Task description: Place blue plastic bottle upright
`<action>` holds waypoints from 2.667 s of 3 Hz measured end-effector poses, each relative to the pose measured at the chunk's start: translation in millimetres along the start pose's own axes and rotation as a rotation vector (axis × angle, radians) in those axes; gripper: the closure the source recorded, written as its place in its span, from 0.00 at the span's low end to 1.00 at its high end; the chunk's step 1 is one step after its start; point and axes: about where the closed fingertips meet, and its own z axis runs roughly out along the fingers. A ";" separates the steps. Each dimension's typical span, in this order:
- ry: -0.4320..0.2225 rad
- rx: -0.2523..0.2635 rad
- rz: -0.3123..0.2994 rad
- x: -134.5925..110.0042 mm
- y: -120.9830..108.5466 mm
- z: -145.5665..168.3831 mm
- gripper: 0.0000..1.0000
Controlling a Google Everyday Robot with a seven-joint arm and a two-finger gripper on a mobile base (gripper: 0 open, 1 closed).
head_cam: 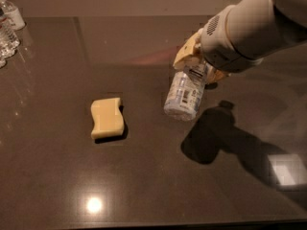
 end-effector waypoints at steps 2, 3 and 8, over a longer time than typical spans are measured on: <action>0.028 0.132 -0.109 -0.7 -12.1 -16.0 1.00; 0.049 0.220 -0.165 -4.7 -16.7 -25.5 1.00; 0.274 0.520 -0.581 -4.3 17.3 -51.7 1.00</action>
Offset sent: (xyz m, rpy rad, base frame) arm -0.0200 0.0059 0.0292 -0.0032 -0.2777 0.3729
